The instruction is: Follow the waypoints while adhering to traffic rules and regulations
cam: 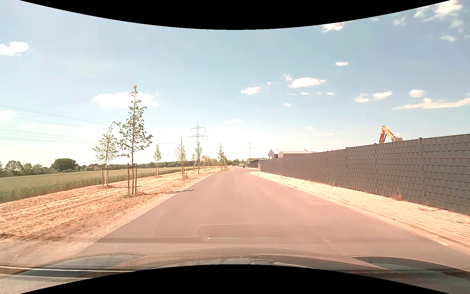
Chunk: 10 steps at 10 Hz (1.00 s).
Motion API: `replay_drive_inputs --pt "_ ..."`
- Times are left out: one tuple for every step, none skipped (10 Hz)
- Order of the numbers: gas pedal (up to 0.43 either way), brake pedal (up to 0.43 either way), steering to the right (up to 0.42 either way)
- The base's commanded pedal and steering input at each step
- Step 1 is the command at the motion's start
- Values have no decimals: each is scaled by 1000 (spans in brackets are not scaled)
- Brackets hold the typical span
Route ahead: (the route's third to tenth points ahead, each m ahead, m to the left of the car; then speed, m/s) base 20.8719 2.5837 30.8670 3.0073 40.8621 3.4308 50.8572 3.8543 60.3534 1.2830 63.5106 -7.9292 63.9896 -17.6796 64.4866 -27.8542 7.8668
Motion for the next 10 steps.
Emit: replay_drive_inputs --pt "157 0 -7" --pt "157 0 -7" --pt "157 0 -7" --pt "157 0 -7" --pt "157 0 -8" --pt "157 0 -6" --pt "157 0 -2" --pt "157 0 -1" --pt "157 0 -3" --pt "157 0 -3"
